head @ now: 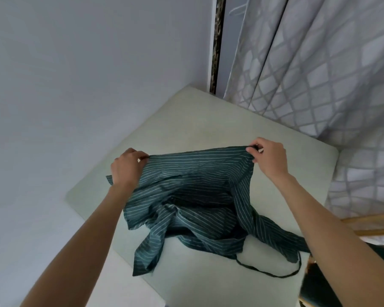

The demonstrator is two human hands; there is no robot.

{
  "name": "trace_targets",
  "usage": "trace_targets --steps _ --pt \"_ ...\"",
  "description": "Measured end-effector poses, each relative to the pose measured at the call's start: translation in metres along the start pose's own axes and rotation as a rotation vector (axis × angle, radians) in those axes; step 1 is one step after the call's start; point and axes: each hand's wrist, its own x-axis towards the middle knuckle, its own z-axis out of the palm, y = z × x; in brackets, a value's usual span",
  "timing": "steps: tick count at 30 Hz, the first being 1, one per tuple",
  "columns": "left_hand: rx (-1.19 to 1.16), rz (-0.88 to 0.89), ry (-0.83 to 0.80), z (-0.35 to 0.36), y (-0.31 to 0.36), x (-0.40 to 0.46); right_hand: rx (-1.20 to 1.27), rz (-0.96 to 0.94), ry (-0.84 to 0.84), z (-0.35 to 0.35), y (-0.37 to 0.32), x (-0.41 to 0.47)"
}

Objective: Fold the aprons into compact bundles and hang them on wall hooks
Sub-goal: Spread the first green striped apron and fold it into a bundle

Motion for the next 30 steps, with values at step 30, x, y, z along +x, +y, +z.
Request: trace_targets --steps 30 --pt "0.129 0.205 -0.635 0.233 -0.01 0.233 -0.549 0.016 -0.685 0.199 0.122 0.192"
